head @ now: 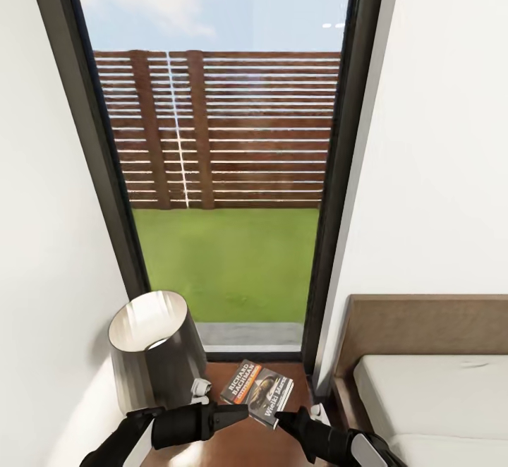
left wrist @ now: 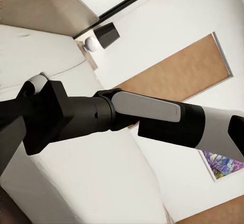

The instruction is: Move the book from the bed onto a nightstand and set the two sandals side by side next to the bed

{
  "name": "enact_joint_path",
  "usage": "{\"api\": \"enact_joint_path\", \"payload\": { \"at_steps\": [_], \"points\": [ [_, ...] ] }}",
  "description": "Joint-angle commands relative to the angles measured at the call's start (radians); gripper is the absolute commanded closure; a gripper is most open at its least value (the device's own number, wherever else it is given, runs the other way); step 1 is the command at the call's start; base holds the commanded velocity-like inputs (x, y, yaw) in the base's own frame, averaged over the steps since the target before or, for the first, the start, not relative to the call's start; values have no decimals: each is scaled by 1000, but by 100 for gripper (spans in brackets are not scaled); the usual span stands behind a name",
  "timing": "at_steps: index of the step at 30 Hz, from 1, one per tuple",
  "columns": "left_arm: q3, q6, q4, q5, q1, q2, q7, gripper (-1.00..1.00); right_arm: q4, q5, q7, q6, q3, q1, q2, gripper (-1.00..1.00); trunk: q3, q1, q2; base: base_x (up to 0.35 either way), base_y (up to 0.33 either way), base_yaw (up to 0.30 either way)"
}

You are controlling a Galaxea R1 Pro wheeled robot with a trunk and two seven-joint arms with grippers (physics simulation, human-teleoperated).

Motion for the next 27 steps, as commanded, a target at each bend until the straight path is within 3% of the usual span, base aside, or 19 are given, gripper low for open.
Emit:
{"api": "enact_joint_path", "payload": {
  "at_steps": [1, 27],
  "points": [
    [-6, 11, 0, 8, -1, 1, -1, -100, 0, -9, -2, 4, 5, -1, -1, 100, -5, 4, -8, 0, 0, 0],
    [-6, 12, 0, 10, -1, 0, 27, -100, 2, -9, -9, 3, 8, -1, -1, 100, -86, 104, -190, 0, 0, 0]
  ]
}}
